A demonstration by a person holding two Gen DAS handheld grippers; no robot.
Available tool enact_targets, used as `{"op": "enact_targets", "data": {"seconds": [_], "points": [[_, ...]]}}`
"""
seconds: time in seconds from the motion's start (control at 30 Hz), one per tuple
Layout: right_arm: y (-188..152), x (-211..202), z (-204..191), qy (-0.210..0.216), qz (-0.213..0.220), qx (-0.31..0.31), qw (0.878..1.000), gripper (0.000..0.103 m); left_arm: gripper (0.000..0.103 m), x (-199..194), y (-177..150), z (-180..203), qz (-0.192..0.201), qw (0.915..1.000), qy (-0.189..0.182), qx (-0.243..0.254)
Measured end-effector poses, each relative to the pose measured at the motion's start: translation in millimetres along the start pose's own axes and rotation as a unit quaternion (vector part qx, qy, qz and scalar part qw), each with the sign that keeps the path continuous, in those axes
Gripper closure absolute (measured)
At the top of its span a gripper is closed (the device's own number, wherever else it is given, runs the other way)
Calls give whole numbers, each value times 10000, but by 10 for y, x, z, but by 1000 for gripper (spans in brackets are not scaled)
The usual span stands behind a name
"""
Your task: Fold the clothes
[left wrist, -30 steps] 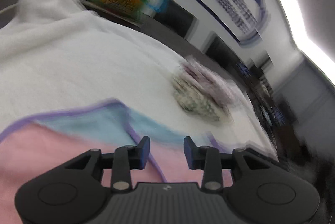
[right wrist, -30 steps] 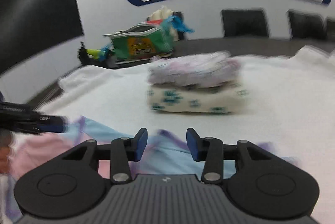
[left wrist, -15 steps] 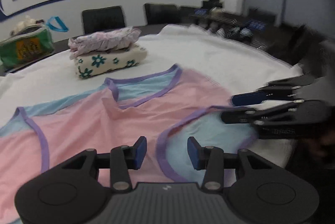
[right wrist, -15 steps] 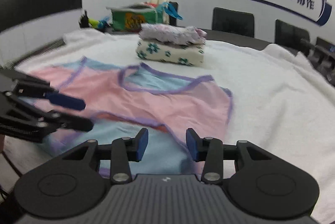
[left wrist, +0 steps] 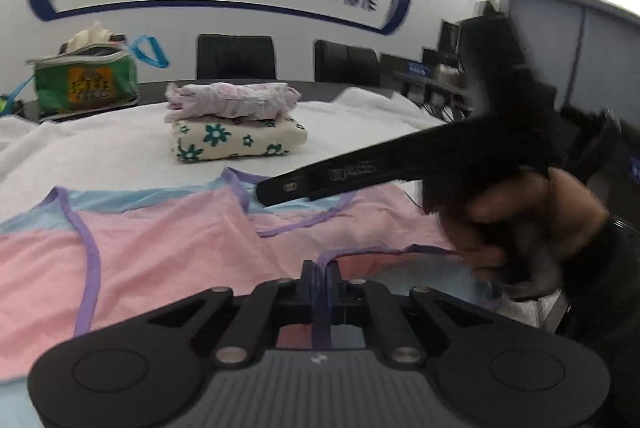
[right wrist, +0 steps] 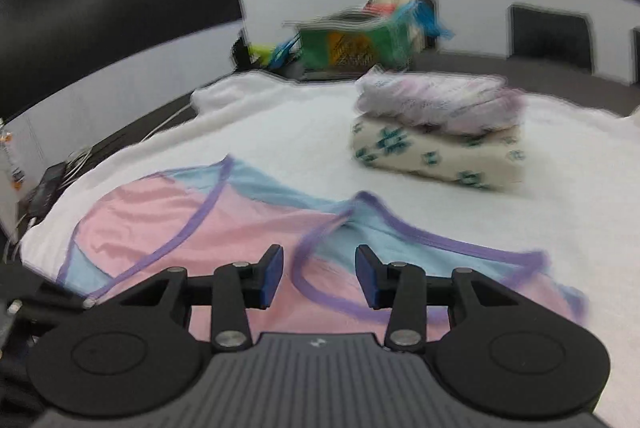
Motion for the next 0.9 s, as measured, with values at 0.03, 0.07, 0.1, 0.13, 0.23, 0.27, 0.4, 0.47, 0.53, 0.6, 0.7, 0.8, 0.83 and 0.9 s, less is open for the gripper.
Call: {"op": "enact_targets", "data": {"seconds": [0.03,0.07,0.1,0.13,0.23,0.27,0.4,0.47,0.53,0.6,0.7,0.8,0.83,0.9], "points": [[48,84,5,6,-110,-35,9999,62,99,11,-16,-33,6,9999,-4,-145],[36,129,-23,53,-192,-91,9998,62,99,21,-35,-71,23,9995,-53,-298],[22,172,-51,101,-273,-148,9995,62,99,27,-48,-104,56,9990,-146,-426],[9,215,-80,149,-354,-205,9990,64,99,29,-60,-126,93,9981,-279,-537],[-37,288,-146,338,-458,-221,9981,99,99,-28,-84,-154,288,9953,-535,-760],[-29,270,-145,279,-420,-248,9984,102,99,-59,-91,-156,384,9943,-567,-818],[131,33,-214,438,-63,-279,9986,102,99,-149,-186,-207,544,9888,-636,-1235],[245,5,-220,293,-60,-322,9990,102,99,-174,-259,-255,624,9834,-739,-1534],[292,60,-242,300,-175,-333,9988,102,99,-219,-321,-310,809,9765,-863,-1803],[318,186,-295,283,-324,-309,9986,102,99,-268,-364,-349,1020,9712,-904,-1954],[300,319,-349,255,-455,-310,9982,99,98,-275,-394,-363,1021,9720,-822,-1948],[215,257,-293,236,-451,-398,9979,82,88,-248,-406,-385,802,9745,-849,-1917],[164,204,-242,158,-437,-470,9978,71,88,-249,-402,-382,781,9760,-835,-1855],[35,157,-171,-96,-501,-630,9967,68,88,-251,-404,-373,761,9789,-805,-1715]]}}
Point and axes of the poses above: each gripper's, at about its wrist camera, not at the fingertips, and x roughly the way its jaws point, z to its right, y to its top, the point moved 8 cm from there along x, roughly the way its jaws point, and after that the axes turned 15 degrees about -z, right-handed, at the moved point
